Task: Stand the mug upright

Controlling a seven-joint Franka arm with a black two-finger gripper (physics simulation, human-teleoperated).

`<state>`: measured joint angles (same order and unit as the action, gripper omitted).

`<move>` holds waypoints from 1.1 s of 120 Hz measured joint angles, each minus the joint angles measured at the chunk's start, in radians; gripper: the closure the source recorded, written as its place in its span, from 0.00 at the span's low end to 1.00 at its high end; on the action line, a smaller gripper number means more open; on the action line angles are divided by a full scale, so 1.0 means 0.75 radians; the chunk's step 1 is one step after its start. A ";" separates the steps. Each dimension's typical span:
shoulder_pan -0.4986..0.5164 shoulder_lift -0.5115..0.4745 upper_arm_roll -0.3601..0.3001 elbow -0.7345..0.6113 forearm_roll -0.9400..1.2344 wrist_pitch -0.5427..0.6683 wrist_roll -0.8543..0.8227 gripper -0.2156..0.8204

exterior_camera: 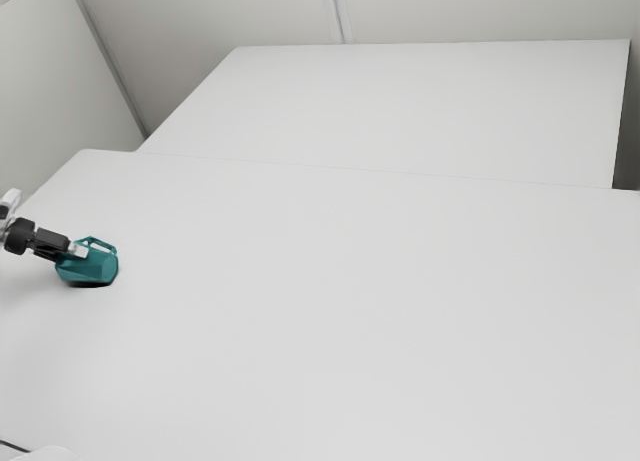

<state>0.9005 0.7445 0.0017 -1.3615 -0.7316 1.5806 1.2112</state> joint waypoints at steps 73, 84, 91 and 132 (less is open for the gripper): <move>0.016 -0.018 -0.004 0.019 -0.034 -0.142 0.062 0.88; 0.016 -0.026 -0.004 0.019 -0.033 -0.144 0.068 0.92; 0.016 -0.035 -0.004 0.018 -0.033 -0.145 0.071 0.93; -0.046 -0.217 0.003 -0.101 0.021 -0.071 0.076 0.96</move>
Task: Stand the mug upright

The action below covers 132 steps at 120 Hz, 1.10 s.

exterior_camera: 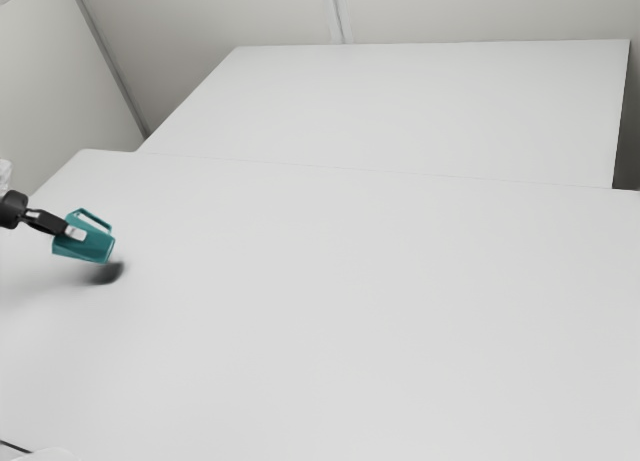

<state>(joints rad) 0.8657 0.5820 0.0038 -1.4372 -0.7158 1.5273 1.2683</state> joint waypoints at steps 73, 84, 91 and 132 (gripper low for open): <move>-0.149 -0.689 -0.372 -0.763 0.480 0.631 -0.252 0.97; -0.144 -0.744 -0.451 -0.837 0.548 0.698 -0.328 0.97; -0.132 -0.779 -0.510 -0.882 0.577 0.740 -0.382 0.97; -0.152 -0.903 -0.786 -1.009 0.703 0.871 -0.728 0.97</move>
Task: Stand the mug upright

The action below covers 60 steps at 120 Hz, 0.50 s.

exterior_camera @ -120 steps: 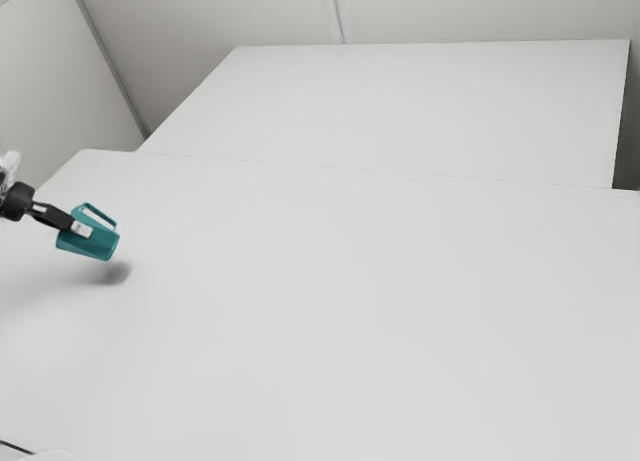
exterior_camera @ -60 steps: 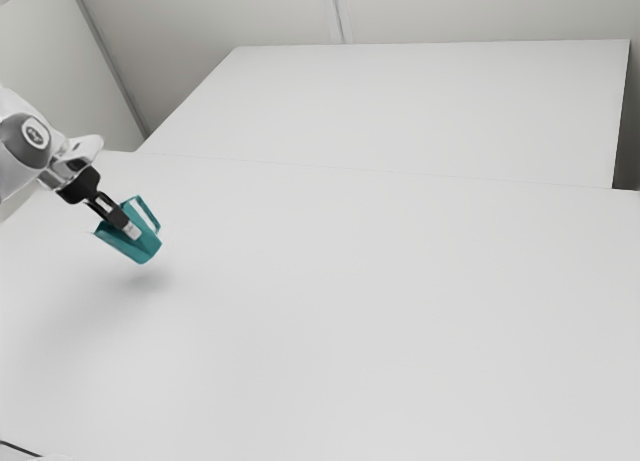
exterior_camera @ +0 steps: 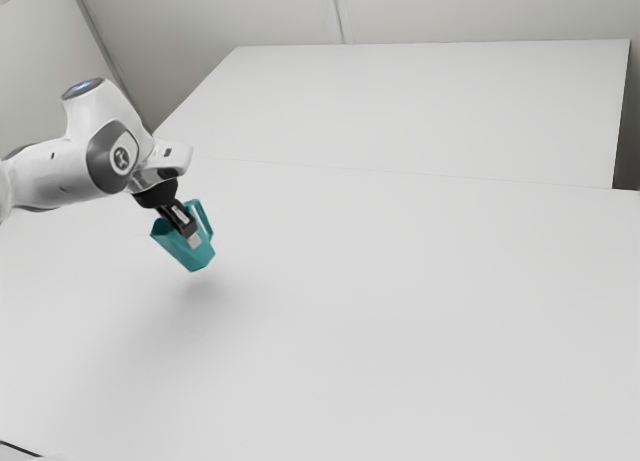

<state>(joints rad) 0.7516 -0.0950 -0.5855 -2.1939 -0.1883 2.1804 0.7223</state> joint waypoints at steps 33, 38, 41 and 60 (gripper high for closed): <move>-0.005 -0.020 -0.141 -0.070 0.079 0.049 -0.280 0.97; -0.003 -0.024 -0.151 -0.082 0.083 0.059 -0.315 0.97; -0.002 -0.025 -0.158 -0.089 0.085 0.066 -0.335 0.97; -0.003 -0.009 -0.185 -0.122 0.114 0.123 -0.444 0.97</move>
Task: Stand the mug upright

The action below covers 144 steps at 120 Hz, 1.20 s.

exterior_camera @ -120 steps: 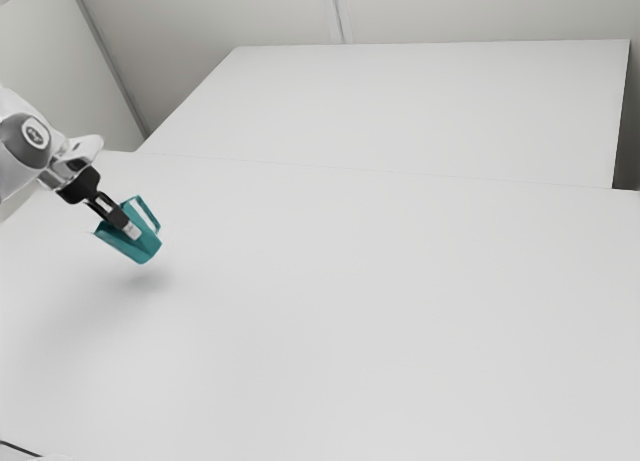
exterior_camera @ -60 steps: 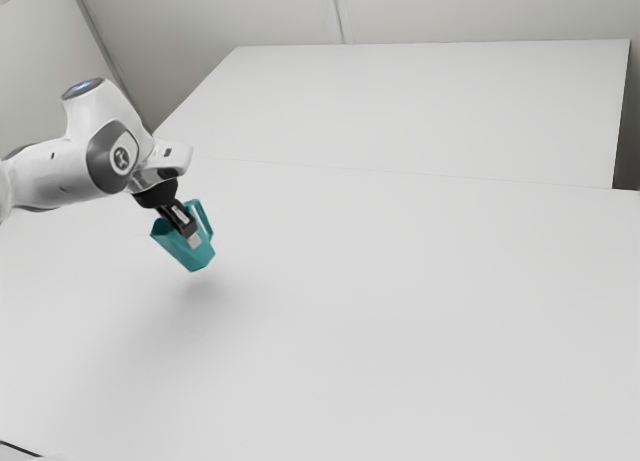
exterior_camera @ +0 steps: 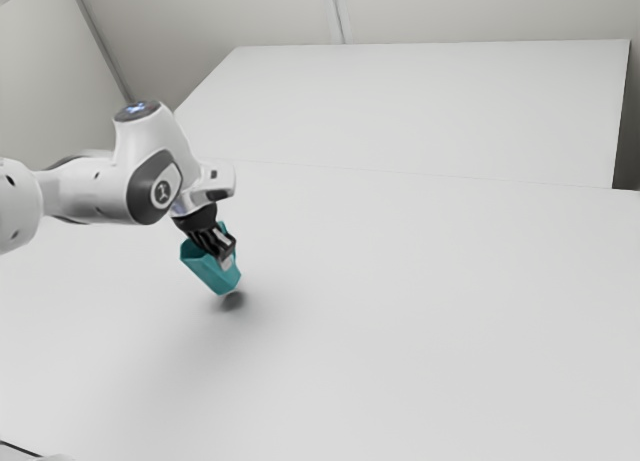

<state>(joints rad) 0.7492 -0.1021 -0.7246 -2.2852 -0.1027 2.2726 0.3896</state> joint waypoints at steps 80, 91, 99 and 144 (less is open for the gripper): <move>-0.010 0.124 -0.028 -0.056 0.121 0.191 -0.252 0.97; -0.014 0.131 -0.026 -0.057 0.127 0.204 -0.271 0.97; -0.013 0.136 -0.029 -0.062 0.127 0.213 -0.280 0.92; 0.003 0.109 -0.047 -0.071 0.115 0.224 -0.296 0.39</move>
<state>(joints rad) 0.7515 -0.0200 -0.7597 -2.3387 -0.0164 2.4408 0.1674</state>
